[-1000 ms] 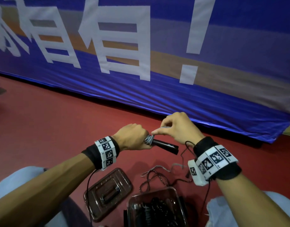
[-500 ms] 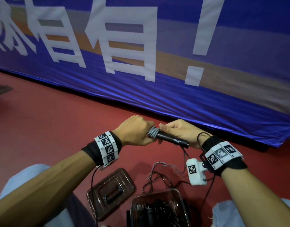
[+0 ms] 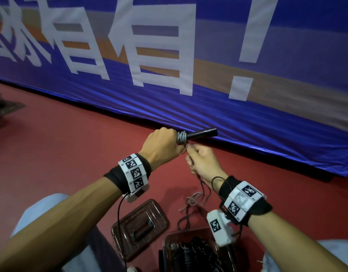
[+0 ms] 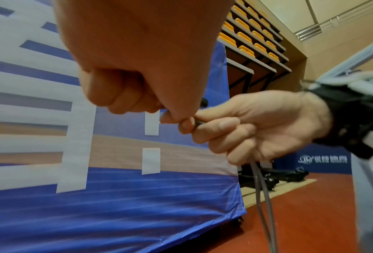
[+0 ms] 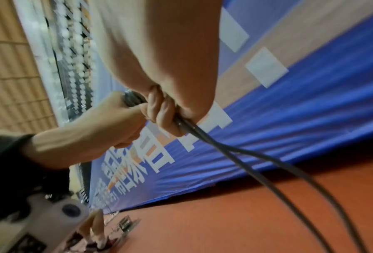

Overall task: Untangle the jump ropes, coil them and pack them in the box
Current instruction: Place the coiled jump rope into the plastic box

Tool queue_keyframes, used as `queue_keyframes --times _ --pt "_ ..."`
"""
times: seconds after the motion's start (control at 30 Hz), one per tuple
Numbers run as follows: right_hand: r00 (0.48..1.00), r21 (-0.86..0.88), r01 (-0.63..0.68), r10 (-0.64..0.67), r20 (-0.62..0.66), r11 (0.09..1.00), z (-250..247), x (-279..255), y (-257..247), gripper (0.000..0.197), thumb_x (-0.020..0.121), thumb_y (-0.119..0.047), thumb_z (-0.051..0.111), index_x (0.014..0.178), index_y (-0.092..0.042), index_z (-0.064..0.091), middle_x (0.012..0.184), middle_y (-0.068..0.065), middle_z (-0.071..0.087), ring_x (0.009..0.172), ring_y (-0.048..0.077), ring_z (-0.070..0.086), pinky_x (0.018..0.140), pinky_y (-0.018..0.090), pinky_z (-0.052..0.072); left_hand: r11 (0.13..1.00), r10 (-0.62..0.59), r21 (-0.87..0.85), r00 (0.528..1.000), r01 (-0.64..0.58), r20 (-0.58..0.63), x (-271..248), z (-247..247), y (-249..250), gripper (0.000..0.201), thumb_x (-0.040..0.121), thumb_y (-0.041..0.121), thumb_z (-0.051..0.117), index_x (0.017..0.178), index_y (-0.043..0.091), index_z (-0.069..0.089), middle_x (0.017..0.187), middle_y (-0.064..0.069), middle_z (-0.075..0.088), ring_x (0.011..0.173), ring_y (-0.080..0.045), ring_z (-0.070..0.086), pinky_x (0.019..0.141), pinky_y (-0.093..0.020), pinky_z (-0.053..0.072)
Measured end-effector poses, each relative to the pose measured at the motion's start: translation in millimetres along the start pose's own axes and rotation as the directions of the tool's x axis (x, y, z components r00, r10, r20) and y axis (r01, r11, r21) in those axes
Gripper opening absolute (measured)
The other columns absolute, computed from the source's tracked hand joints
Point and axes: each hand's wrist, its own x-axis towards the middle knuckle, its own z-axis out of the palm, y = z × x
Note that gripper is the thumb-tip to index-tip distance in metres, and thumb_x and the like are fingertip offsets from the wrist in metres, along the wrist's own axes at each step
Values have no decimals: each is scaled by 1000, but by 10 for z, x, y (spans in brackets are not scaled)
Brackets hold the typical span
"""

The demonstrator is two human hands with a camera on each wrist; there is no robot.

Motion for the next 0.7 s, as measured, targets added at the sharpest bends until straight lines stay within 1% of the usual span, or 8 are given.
queue_keyframes --times 0.1,0.17,0.23,0.3,0.4,0.47,0.53,0.7 --pt "995 -429 95 -97 17 898 -26 -18 -63 39 106 -28 49 73 -11 59 54 -4 51 43 7 42 46 23 32 997 -77 13 994 76 74 -16 85 20 35 81 46 67 80 12 56 89 -13 68 83 -40 65 64 -34 40" --pt "986 -596 162 -155 63 787 -55 -64 -91 39 101 -28 56 68 -7 52 53 -3 44 47 12 37 48 28 27 995 -93 30 990 90 108 -24 139 30 31 84 41 65 80 14 49 95 -16 67 88 -42 64 65 -35 40" --pt "970 -692 233 -213 116 683 -98 -117 -104 38 100 -22 57 65 -11 48 53 -3 43 48 17 37 48 29 26 995 -82 62 989 75 123 -52 193 48 27 88 38 61 81 15 49 97 -16 68 89 -42 65 65 -35 40" --pt "942 -788 319 -265 204 527 -186 -159 -140 33 101 -25 57 70 -17 52 61 -1 54 56 22 50 53 33 36 996 -46 88 987 33 153 -88 251 59 29 90 42 58 82 15 51 96 -16 68 88 -41 66 64 -35 40" --pt "922 -900 360 -242 303 246 -332 -210 -282 28 103 -43 53 86 -24 64 74 0 63 69 29 61 60 37 49 997 4 79 968 -25 252 -105 277 67 40 91 49 59 76 14 46 82 -11 63 82 -39 65 61 -34 39" --pt "924 -921 340 -246 292 187 -379 -245 -365 37 101 -53 52 86 -23 68 69 -1 61 67 28 60 60 36 48 995 37 75 958 -60 284 -84 257 82 43 90 49 58 68 15 42 71 -3 52 77 -38 64 59 -34 39" --pt "932 -942 297 -263 250 156 -400 -251 -430 49 97 -62 53 77 -20 66 64 -1 59 63 26 59 59 35 48 989 69 105 955 -103 289 -57 224 104 42 90 47 57 66 16 41 69 -2 49 76 -37 64 59 -34 40" --pt "942 -966 250 -246 228 63 -475 -226 -518 70 71 -85 63 63 -16 58 55 -2 52 56 23 52 57 34 45 895 252 269 901 -356 354 -16 167 85 34 92 44 59 86 11 62 91 -12 69 81 -36 67 60 -34 40"
